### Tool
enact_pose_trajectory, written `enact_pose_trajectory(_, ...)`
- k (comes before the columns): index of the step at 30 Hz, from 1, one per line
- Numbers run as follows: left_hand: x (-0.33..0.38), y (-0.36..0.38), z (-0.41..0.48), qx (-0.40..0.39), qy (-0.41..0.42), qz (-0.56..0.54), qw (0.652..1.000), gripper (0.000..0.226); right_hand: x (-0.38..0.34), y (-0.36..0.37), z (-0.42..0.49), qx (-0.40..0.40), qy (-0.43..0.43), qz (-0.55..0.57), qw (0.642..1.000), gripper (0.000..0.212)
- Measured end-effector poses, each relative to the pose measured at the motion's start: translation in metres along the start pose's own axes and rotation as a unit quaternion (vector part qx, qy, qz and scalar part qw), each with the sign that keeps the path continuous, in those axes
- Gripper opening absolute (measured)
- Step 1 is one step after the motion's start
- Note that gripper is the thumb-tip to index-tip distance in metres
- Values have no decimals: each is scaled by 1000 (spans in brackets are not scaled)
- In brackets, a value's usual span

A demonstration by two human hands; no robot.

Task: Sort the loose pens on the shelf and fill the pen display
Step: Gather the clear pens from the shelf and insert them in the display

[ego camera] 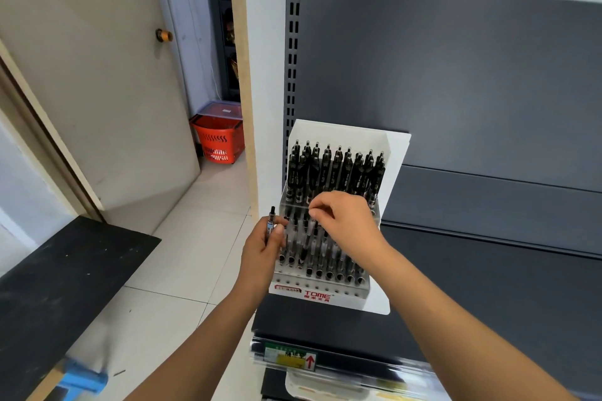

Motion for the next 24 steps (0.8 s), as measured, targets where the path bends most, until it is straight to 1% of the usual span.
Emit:
enact_pose_trajectory(1, -1, 0, 0, -9, -4, 4, 1000, 14, 0, 3, 0, -9, -4, -6, 1000, 17)
enact_pose_trajectory(2, -2, 1, -1, -17, -9, 2, 1000, 18, 0, 7, -1, -18, -9, -8, 1000, 18)
enact_pose_trajectory(4, -4, 1, -3, -17, -23, -19, 999, 31, -1, 15, -4, -34, -12, -2, 999, 21)
enact_pose_trajectory(5, -4, 1, -4, -14, -28, -28, 999, 30, -1, 20, -5, -35, -12, -9, 999, 21)
enact_pose_trajectory(8, -3, 0, -5, -12, -26, -32, 999, 16, 2, 30, -6, -5, -16, -85, 996, 16)
enact_pose_trajectory(11, -4, -3, -5, -27, -22, -16, 999, 4, 5, 34, -6, 25, -13, -103, 994, 17)
enact_pose_trajectory(13, -6, -5, -5, -29, -27, -11, 999, 7, 6, 35, -6, 37, -13, -106, 994, 19)
enact_pose_trajectory(17, -7, -8, -5, -24, -35, -9, 999, 12, 6, 34, -7, 24, -19, -118, 993, 25)
enact_pose_trajectory(19, -9, -8, -5, -26, -40, -26, 999, 14, 4, 30, -6, 35, -18, -91, 995, 25)
enact_pose_trajectory(21, -9, -9, -4, -34, -40, -27, 998, 14, -3, 23, -5, 42, -19, -21, 999, 26)
enact_pose_trajectory(23, -9, -7, -3, -46, -42, -25, 998, 14, -11, 16, -3, 21, -20, 50, 998, 25)
enact_pose_trajectory(24, -8, -6, -3, -52, -41, -19, 998, 14, -15, 14, -2, 4, -24, 62, 998, 22)
Point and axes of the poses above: each hand's wrist, its own z-axis towards the middle knuckle, its own y-axis out of the palm, x = y × z, the point moved 2 cm from there along z, towards the middle knuckle, and after that the axes turned 11 degrees about -z, right-handed, at the moved point
